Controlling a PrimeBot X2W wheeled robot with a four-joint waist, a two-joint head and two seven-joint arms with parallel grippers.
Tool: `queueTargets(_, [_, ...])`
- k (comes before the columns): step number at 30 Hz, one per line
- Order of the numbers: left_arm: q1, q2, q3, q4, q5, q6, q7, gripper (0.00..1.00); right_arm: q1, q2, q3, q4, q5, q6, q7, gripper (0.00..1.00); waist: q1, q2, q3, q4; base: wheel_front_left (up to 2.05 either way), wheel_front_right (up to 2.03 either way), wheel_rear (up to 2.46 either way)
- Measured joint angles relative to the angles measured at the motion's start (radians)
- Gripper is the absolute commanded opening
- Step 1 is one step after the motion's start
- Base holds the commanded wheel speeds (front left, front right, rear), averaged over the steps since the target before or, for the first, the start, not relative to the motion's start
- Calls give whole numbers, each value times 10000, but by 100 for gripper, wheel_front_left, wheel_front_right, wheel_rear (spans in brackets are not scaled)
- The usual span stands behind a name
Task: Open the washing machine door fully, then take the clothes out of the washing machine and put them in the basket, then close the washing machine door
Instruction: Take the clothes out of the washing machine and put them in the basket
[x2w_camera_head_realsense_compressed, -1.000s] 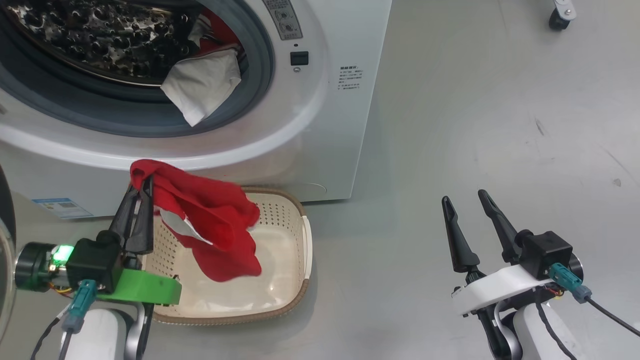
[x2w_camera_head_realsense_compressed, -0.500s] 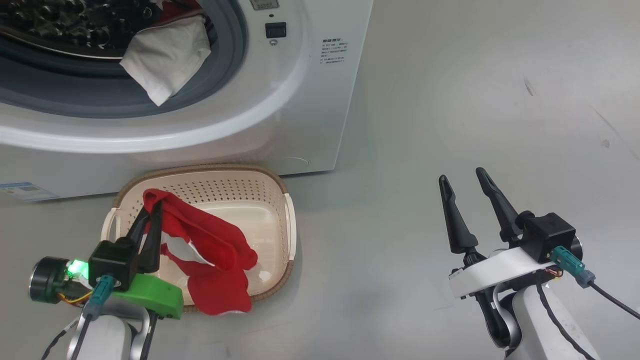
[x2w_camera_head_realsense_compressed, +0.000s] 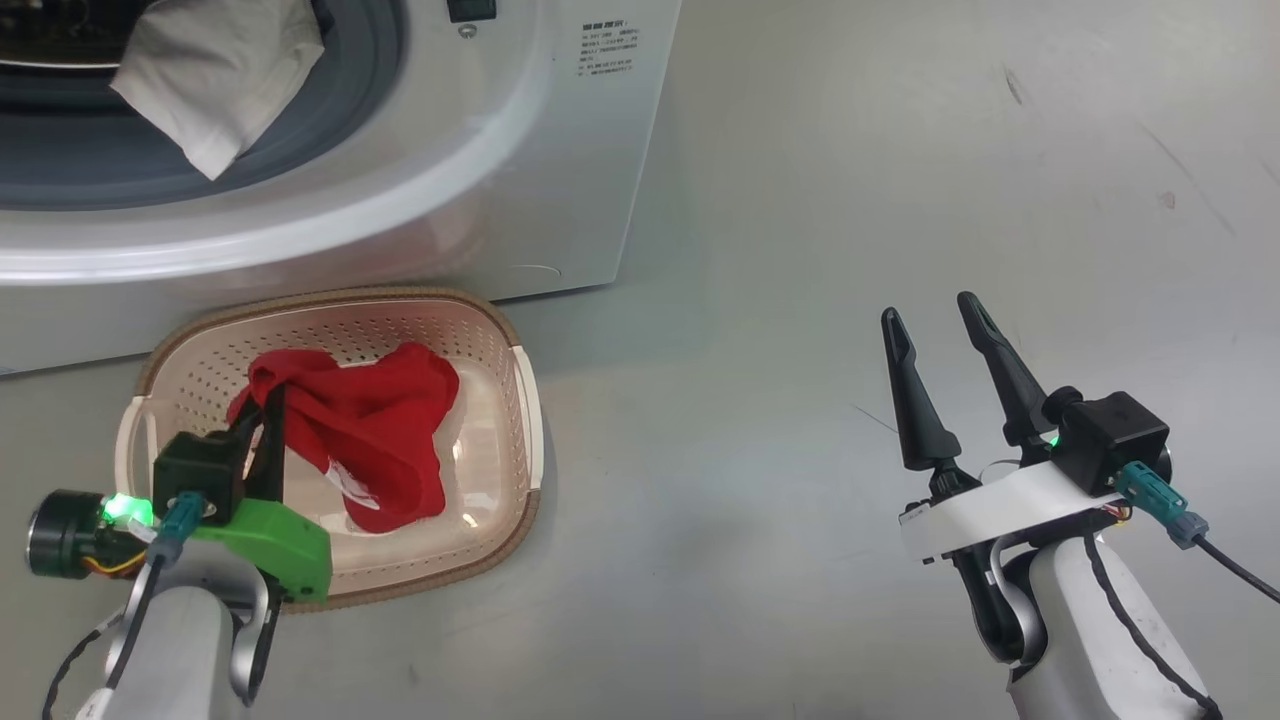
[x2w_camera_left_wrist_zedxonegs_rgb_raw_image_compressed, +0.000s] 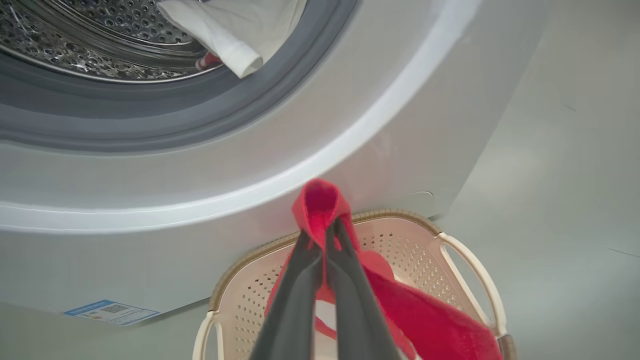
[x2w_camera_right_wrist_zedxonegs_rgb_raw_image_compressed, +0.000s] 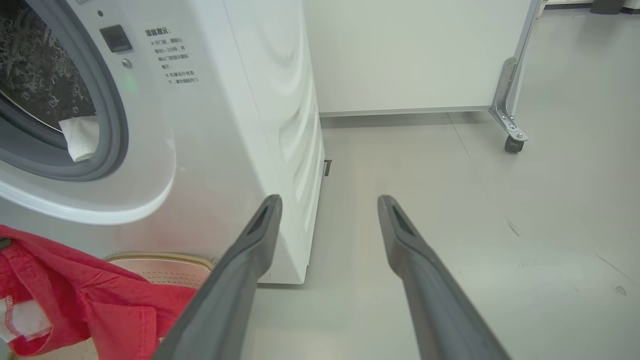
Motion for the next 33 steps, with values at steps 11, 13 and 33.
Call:
queueTargets(11, [-831,96,-4,1287,4,-2,165,0,-364,2,31,-65,104,0,0,100,0,0,670,-411,0,0,0])
queueTargets(13, [-873,125,38,1540,4,0,217,0,-381,4,50,-81,165,0,0,100,0,0,759,-484,0,0,0])
queueTargets(33, [-1806,88,474,3691,-251,180,222,0,-535,6,-2,-132,165,-25,0,100,0,0,1210,-576,0,0,0])
